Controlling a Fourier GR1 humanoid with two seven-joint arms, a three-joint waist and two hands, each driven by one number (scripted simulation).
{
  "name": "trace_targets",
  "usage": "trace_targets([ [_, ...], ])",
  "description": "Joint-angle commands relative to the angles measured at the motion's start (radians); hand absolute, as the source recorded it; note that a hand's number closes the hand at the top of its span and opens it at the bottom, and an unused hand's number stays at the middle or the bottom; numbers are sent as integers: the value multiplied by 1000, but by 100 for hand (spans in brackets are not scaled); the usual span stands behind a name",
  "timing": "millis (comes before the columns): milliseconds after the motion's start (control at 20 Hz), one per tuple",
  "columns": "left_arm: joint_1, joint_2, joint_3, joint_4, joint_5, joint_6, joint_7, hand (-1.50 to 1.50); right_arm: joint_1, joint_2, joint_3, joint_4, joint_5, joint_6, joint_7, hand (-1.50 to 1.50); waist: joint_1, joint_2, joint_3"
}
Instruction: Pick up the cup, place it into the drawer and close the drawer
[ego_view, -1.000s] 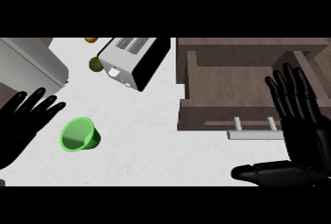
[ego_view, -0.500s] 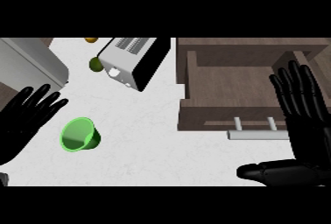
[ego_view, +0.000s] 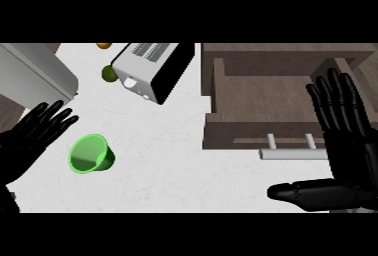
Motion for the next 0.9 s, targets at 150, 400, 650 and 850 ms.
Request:
trace_targets([
  [150, -59, -42, 73, 210, -258, -80, -161, -150, -22, -6, -18, -1, -15, 7, 21, -150, -3, 1, 0],
  [400, -80, -14, 96, 323, -332, -100, -243, -150, 23, -4, -24, 20, -11, 32, -31, -150, -2, 1, 0],
  [650, -65, -56, 55, 393, -540, -59, -436, -150, -10, -28, -41, -122, -72, 20, 131, -150, -5, 0, -1],
  [850, -158, -23, 35, 581, -631, -41, -563, -150, 26, -34, -60, -43, -77, 59, 44, -150, -10, 2, -1],
])
